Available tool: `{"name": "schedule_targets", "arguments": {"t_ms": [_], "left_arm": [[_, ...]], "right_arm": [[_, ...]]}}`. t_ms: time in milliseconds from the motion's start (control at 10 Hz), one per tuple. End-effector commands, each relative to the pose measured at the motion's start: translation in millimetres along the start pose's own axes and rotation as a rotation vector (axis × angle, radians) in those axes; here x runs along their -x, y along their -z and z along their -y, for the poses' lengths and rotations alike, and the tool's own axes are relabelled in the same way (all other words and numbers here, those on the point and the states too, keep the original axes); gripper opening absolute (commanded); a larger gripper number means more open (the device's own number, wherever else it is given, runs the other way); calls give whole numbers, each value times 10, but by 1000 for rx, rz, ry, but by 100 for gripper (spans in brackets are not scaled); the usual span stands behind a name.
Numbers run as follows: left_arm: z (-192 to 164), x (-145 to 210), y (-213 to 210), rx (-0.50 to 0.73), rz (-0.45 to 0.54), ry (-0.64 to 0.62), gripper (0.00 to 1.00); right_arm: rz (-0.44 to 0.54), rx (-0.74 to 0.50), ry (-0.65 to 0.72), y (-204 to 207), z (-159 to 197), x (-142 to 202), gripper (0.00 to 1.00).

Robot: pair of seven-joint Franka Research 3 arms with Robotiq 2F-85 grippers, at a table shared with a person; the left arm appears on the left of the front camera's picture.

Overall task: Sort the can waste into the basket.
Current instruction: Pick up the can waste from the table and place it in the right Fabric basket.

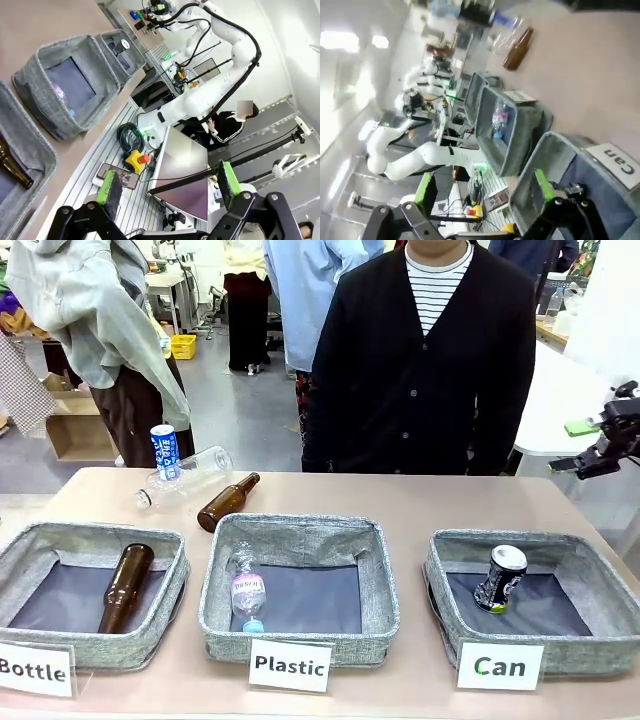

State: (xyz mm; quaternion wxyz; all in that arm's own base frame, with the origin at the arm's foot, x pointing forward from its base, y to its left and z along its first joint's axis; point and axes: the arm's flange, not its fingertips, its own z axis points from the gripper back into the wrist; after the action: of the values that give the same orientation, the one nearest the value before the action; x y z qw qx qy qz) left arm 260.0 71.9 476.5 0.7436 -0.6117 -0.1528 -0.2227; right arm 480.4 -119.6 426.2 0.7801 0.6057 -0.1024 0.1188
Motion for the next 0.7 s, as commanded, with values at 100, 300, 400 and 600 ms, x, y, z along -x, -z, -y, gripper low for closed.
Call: {"name": "schedule_targets", "arguments": {"t_ms": [100, 300, 400, 600], "left_arm": [[34, -16, 8, 16, 9, -11, 100], [34, -16, 8, 16, 9, -11, 100], [34, -16, 8, 16, 9, -11, 100], [34, -16, 8, 16, 9, -11, 100]], "right_arm": [[-100, -78, -123, -86, -42, 165, 100], [-100, -78, -123, -86, -42, 165, 100], [-100, -78, -123, -86, -42, 165, 100], [-100, -78, -123, -86, -42, 165, 100]]}}
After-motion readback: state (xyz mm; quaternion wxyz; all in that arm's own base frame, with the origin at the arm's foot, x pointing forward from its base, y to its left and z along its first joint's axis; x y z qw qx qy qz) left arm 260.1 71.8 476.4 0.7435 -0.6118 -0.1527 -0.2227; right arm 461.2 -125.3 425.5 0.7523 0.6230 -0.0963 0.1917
